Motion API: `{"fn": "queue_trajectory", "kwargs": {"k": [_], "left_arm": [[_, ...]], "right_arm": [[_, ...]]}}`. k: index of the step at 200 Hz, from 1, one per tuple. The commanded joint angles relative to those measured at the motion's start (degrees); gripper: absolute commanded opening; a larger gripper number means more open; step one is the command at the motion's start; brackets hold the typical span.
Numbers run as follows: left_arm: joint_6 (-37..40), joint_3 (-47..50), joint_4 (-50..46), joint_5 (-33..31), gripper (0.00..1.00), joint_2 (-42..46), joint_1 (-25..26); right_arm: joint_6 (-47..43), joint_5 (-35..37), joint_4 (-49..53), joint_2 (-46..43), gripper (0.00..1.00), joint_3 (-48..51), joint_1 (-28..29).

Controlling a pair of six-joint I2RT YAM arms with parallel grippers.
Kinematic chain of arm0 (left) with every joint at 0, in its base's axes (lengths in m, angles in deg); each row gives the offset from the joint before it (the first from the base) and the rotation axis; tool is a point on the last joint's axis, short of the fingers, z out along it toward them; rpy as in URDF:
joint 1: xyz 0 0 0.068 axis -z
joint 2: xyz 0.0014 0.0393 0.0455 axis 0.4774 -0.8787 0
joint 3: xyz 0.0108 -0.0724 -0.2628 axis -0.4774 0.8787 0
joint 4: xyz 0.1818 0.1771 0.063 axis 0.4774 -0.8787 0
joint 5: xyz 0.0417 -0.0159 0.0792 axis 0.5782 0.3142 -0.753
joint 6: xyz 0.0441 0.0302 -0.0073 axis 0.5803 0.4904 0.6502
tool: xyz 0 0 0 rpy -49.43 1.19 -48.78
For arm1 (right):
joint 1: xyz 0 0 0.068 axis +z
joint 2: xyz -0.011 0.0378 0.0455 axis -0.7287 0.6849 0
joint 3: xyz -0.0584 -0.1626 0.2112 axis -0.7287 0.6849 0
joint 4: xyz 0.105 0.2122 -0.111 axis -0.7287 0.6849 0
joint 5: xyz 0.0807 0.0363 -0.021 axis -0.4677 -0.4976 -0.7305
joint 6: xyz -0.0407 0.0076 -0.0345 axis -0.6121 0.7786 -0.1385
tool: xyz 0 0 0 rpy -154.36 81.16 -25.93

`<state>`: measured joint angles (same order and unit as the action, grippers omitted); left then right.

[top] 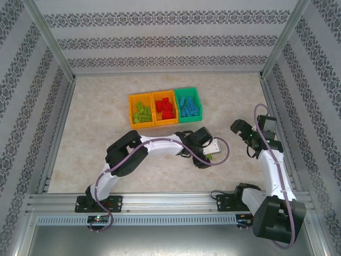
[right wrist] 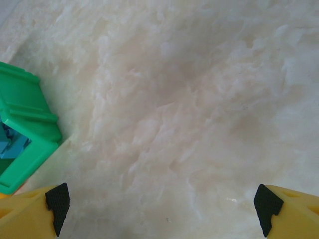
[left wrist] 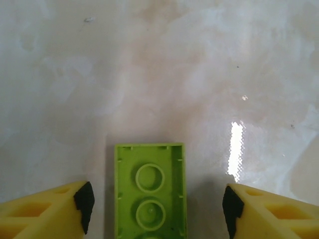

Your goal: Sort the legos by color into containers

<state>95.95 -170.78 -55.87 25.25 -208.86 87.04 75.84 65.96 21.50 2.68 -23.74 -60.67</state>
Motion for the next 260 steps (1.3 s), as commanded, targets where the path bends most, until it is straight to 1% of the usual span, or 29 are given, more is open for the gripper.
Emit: {"fn": "queue_trajectory", "kwargs": {"k": [1,13,22,68,86,109,134,157,186,202,220,240,260], "left_arm": [[1.6,-1.7,-1.8,1.4,0.54,-2.5,0.8],[1.7,-2.3,-2.7,1.4,0.41,-3.0,0.7],[1.8,-2.5,-3.2,1.4,0.35,-3.2,0.7],[1.2,-1.4,-2.6,1.1,0.25,-2.8,0.7],[0.9,-1.2,-2.5,0.4,0.23,-2.4,0.7],[0.3,-0.1,-2.1,-1.0,0.22,-1.0,0.6],[-1.6,1.9,-1.0,-3.5,0.22,2.1,0.0],[-4.2,4.6,0.8,-5.6,0.22,6.9,-1.1],[-7.2,8.5,3.1,-10.5,0.22,13.9,-3.2],[-9.0,10.0,3.5,-14.3,0.22,17.7,-5.2],[-12.4,11.1,3.3,-19.1,0.22,21.2,-9.1],[-16.3,11.1,1.4,-22.6,0.23,23.3,-15.2],[-20.4,8.9,-2.7,-24.0,0.23,22.3,-22.1]], "right_arm": [[-1.3,-1.6,1.0,-1.2,0.98,0.5,-1.1],[-1.2,-1.9,1.2,-1.5,0.98,0.6,-1.5],[-1.3,-2.2,1.2,-1.7,0.98,0.6,-1.7],[-1.3,-3.1,1.3,-2.2,0.98,0.7,-2.1],[-1.3,-3.1,1.5,-2.3,0.98,0.6,-2.1],[-1.2,-3.6,1.4,-2.4,0.98,0.8,-2.1],[-1.0,-6.0,0.2,-1.8,0.98,1.2,-1.9],[-1.3,-5.0,-0.7,-0.9,0.98,1.0,0.9],[-1.3,-2.9,-2.2,0.9,0.98,0.2,5.1],[-0.9,-2.5,-3.0,2.2,0.98,-0.3,6.6],[-0.5,-2.0,-3.7,3.6,0.98,-0.8,8.3],[-0.3,-1.1,-4.2,4.8,0.98,-1.2,10.0],[-0.3,-0.1,-4.6,5.8,0.98,-1.2,11.4]]}}
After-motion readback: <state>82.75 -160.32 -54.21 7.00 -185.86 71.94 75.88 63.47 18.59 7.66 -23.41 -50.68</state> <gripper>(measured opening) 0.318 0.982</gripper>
